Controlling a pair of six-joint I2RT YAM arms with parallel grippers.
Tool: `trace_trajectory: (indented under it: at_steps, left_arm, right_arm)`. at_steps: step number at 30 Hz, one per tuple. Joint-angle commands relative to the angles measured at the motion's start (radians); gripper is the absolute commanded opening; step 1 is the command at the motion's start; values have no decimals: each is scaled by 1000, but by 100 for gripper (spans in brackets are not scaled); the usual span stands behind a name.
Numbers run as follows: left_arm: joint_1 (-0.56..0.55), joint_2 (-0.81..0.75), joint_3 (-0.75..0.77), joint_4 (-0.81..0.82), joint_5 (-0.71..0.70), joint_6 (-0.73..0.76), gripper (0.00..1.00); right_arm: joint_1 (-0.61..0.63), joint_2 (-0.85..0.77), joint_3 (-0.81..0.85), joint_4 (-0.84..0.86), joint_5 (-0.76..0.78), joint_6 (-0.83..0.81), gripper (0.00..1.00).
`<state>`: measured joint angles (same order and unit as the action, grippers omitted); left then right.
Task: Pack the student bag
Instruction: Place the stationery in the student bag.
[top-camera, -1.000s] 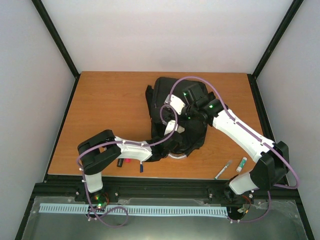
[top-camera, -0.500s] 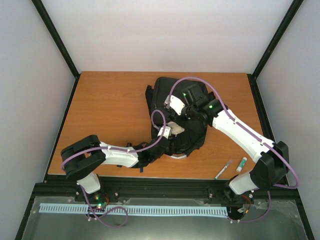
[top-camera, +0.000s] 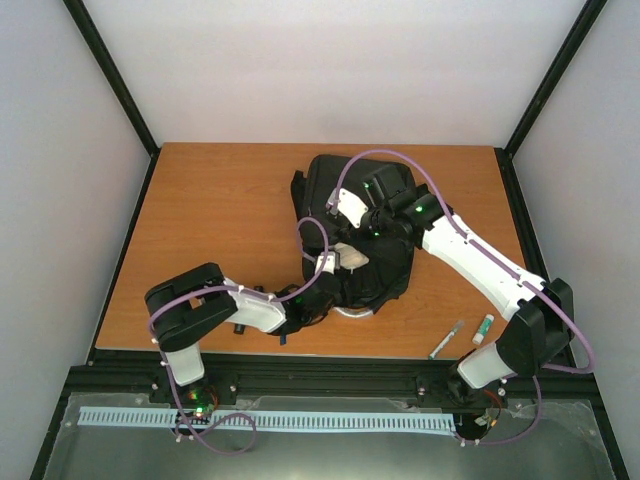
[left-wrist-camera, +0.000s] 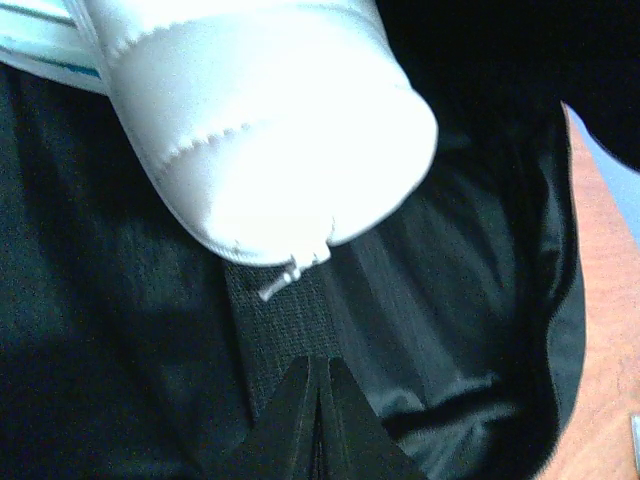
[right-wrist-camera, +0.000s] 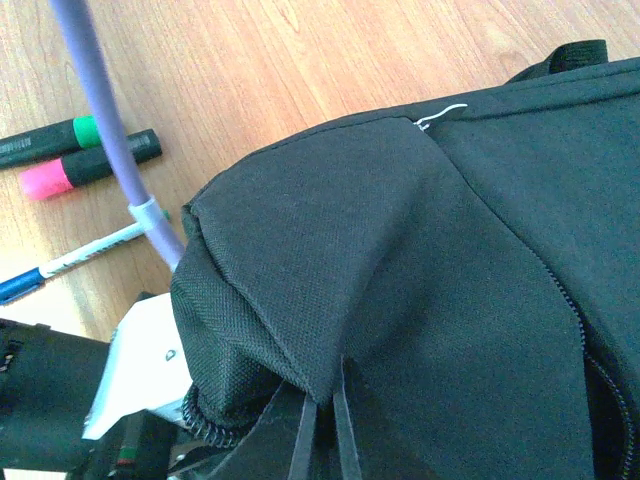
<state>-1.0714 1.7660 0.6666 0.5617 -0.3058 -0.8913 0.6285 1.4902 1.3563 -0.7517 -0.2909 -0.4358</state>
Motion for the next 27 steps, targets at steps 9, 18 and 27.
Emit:
trace_trajectory:
  at_steps: [9,18,27]
  left_arm:
    - [97,162,142,105,-28,-80,1]
    - [101,102,99,113,3,-45,1]
    - [81,-18,-28,134,344,171,1]
  right_arm:
    - [4,-27,32,12,-70,16,3]
    - [4,-54,-30,46,-28,-1,3]
    - [-20,-58,-76,69,-6,-21,3]
